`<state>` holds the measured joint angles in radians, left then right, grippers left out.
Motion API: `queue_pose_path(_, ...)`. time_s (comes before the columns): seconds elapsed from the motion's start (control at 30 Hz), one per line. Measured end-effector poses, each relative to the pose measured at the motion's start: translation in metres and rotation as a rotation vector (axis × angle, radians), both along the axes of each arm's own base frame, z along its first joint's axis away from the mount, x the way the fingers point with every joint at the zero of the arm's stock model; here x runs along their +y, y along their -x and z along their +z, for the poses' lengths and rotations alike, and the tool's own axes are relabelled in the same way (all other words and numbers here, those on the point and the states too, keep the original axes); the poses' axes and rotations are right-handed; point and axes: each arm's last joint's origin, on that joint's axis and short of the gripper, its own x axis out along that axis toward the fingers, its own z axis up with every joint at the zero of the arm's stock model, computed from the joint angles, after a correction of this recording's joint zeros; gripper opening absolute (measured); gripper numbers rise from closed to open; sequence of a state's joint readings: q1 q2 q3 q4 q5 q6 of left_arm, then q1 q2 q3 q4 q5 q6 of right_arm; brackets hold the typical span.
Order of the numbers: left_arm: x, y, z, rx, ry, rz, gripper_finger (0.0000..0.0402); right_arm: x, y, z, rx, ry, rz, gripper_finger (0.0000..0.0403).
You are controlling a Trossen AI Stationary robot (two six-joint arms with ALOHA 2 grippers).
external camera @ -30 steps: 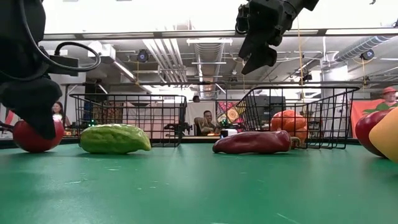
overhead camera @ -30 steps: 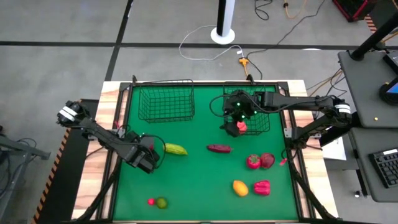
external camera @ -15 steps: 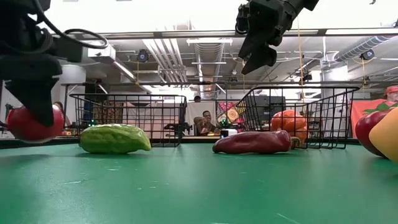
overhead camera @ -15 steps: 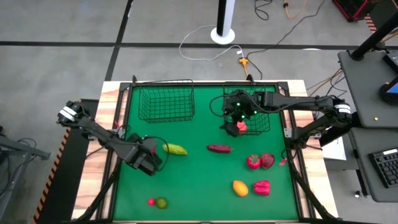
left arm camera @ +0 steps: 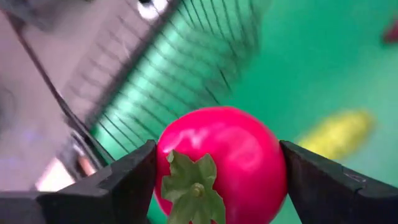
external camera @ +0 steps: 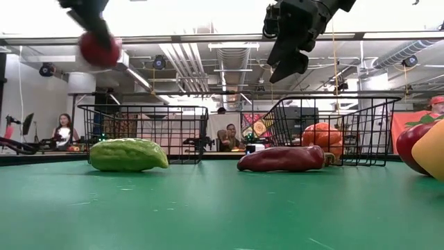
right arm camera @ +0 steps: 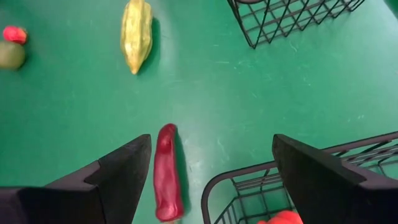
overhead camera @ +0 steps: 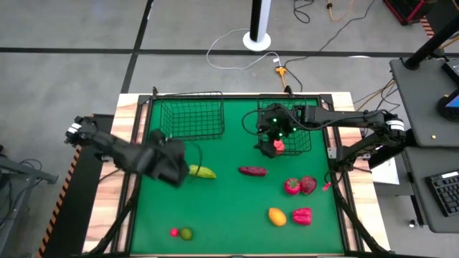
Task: Sort produce into baskets
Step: Put the left red tomato into the left wire basket
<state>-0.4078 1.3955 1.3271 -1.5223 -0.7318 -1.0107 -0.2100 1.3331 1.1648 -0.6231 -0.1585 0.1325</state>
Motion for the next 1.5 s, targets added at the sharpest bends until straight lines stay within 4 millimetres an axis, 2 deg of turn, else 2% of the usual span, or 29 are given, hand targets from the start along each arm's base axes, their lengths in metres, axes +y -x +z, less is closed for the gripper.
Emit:
queue_pose_path(0.1,0.035,-0.01,0.019,0.018,-0.06,-0.018,0.0288,0.0,0.0,0.0,0.0,0.011,0.013,0.0325)
queue_pose_path(0.23,0.097,-0.024,0.023,0.051,-0.091,-0.019,0.0288,0.0,0.0,0.0,-0.001,0.02,0.023,0.0325)
queue_pose_path(0.37,0.171,-0.03,0.003,-0.008,0.057,-0.115,0.0288,0.0,0.0,0.0,-0.003,0.027,0.03,0.0325)
queue_pose_path(0.47,0.221,-0.018,-0.021,-0.048,0.105,-0.083,0.0288,0.0,-0.001,0.001,-0.013,0.018,0.016,0.0325)
queue_pose_path(0.57,0.253,-0.002,-0.043,-0.036,0.155,-0.039,0.0288,-0.001,-0.001,0.001,-0.015,-0.003,-0.01,0.0325)
queue_pose_path(0.73,0.273,0.005,-0.067,0.023,0.23,-0.04,0.0288,-0.006,-0.001,0.002,-0.031,-0.033,-0.064,0.0325)
queue_pose_path(1.13,0.283,-0.014,-0.124,0.212,0.405,-0.044,0.0295,-0.01,0.0,0.002,-0.028,-0.019,-0.063,0.0325)
queue_pose_path(1.3,0.286,-0.017,-0.132,0.222,0.413,-0.034,0.0322,-0.01,0.0,0.002,-0.028,-0.011,-0.054,0.0325)
queue_pose_path(1.5,0.286,-0.016,-0.127,0.205,0.394,-0.035,0.0343,-0.01,0.0,0.002,-0.029,-0.023,-0.068,0.0325)
